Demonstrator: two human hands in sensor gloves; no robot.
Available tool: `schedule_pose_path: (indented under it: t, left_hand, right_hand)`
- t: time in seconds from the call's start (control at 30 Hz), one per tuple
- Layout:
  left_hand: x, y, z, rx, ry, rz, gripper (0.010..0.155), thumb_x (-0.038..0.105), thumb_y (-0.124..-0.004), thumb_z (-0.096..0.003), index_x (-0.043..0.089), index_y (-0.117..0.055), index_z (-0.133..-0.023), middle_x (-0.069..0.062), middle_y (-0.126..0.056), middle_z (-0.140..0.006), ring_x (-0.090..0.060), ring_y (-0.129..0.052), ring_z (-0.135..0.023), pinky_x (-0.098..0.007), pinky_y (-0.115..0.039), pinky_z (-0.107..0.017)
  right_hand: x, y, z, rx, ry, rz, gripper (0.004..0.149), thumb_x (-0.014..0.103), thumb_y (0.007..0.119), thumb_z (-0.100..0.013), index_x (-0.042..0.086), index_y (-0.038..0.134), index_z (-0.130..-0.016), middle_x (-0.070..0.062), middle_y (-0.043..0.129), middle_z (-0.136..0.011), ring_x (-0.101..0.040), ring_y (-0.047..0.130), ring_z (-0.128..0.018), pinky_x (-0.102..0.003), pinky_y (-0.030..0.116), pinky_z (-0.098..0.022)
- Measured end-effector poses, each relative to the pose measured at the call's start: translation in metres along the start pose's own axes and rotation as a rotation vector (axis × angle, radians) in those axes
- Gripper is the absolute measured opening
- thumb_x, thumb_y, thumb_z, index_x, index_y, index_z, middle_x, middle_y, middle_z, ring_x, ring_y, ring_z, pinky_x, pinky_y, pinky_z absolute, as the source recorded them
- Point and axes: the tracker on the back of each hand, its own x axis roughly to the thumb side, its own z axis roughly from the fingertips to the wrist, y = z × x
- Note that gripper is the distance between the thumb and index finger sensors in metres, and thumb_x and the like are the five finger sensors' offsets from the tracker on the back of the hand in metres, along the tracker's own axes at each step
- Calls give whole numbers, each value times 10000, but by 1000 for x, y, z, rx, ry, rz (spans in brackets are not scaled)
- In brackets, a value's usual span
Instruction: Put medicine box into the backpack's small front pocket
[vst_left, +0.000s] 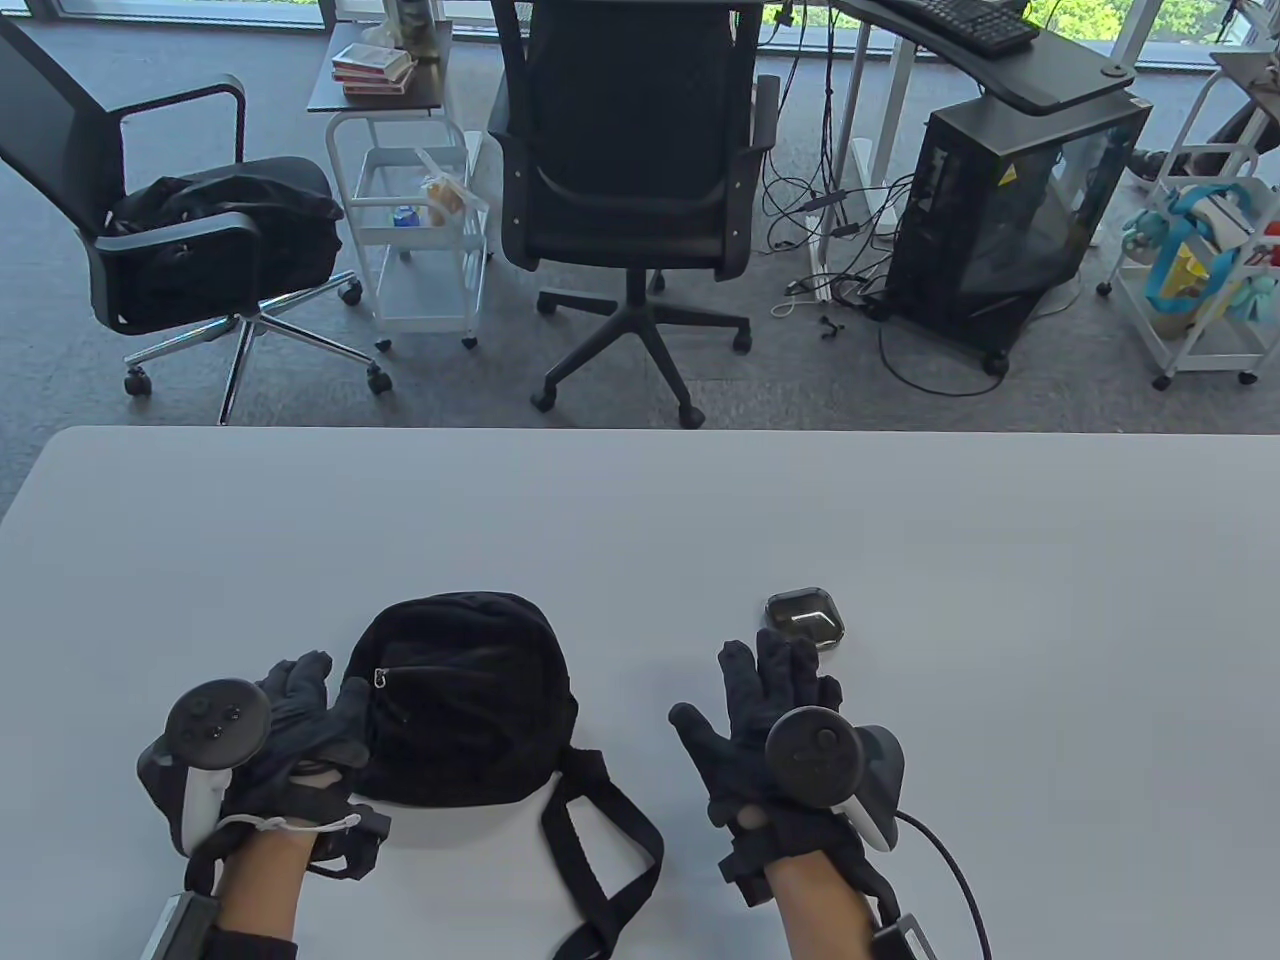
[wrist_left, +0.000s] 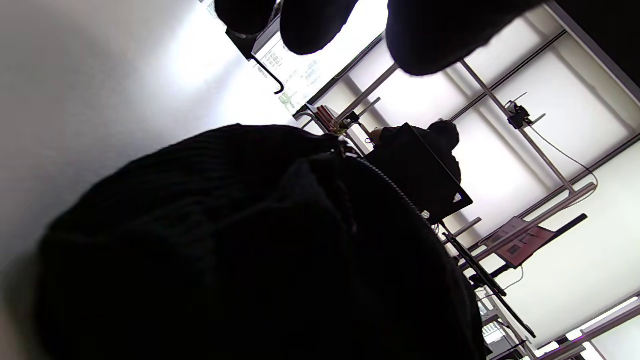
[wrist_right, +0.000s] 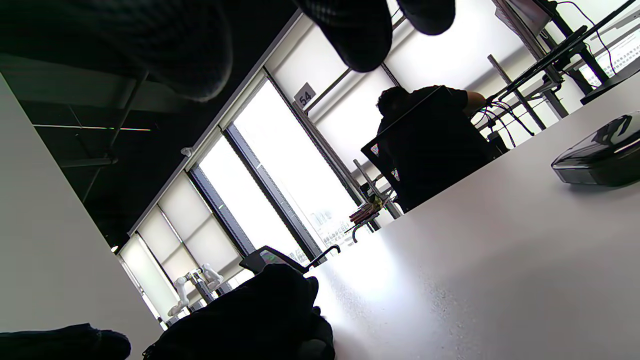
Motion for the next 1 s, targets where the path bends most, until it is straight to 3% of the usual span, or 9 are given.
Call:
schedule_pose_path:
  t: [0.2, 0.3, 0.37, 0.4, 0.5, 0.67, 0.83, 0.93, 1.0]
  left_hand:
    - [-37, -13, -21, -43, 186, 47, 879, 549, -792, -530, -13, -428, -1099, -359, -340, -1155, -628, -176, -998, -772, -183, -591]
    - [-52, -23, -31, -149, 212, 70, 930, 630, -812, -512, -17, -490, -1099, -373, -269, -1154, -624, -108, -987, -770, -175, -588]
    - [-52, -26, -34, -162, 199, 143, 824, 605, -865, -503, 36, -669, -1065, -354, -209, -1161, -608, -69, -988, -747, -121, -594]
    - [-51, -25, -35, -140, 189, 138, 714, 567, -901, -492, 67, -792, -989, -355, -275, -1164, -613, -115, -994, -751, -147, -597]
    - [-48, -21, -37, -106, 140, 191, 444, 419, -952, -477, 132, -914, -813, -352, -529, -1123, -613, -315, -1000, -761, -242, -602]
    - [-43, -19, -32, -105, 124, 553, 429, 378, -892, -499, 120, -850, -839, -259, -953, -898, -561, -821, -874, -744, -561, -595]
    - [-37, -23, -23, -219, 194, 677, 515, 385, -854, -518, 76, -718, -907, -163, -1005, -784, -473, -911, -790, -712, -601, -581]
    - [-32, -28, -17, -315, 230, 750, 792, 466, -872, -524, 20, -481, -1049, -169, -891, -866, -504, -801, -840, -736, -515, -595]
    - [-32, -33, -13, -406, 256, 789, 922, 516, -882, -527, -13, -366, -1077, -165, -850, -891, -508, -768, -849, -743, -489, -598]
  right_hand:
    - [0, 4, 0, 25, 2, -13, 858, 586, 687, -561, -90, 527, -1066, -397, 359, -1076, -659, 240, -937, -767, 214, -549]
    - [2, 6, 0, 33, 0, -13, 854, 581, 689, -560, -89, 531, -1066, -396, 360, -1076, -659, 236, -937, -767, 211, -549]
    - [3, 6, -1, 35, -4, -13, 852, 581, 689, -560, -88, 533, -1066, -396, 362, -1077, -657, 239, -939, -767, 211, -549]
    - [3, 6, -1, 35, -6, -13, 847, 579, 690, -561, -86, 538, -1064, -394, 365, -1077, -657, 242, -939, -767, 214, -550]
    - [5, 8, -1, 24, -27, -16, 833, 574, 695, -557, -82, 566, -1054, -386, 404, -1076, -655, 276, -943, -767, 229, -555]
    - [8, 10, -1, 30, -43, -20, 827, 574, 694, -556, -79, 580, -1050, -381, 422, -1076, -651, 286, -947, -767, 229, -556]
    - [11, 13, -1, 35, -58, -25, 822, 573, 695, -556, -75, 585, -1049, -376, 430, -1077, -650, 293, -950, -769, 229, -556]
    - [13, 15, -1, 46, -67, -29, 821, 572, 695, -555, -75, 585, -1049, -375, 437, -1077, -651, 299, -950, -770, 232, -557]
    - [15, 16, 0, 54, -74, -31, 821, 574, 695, -554, -74, 589, -1047, -375, 445, -1076, -653, 311, -950, -771, 237, -558]
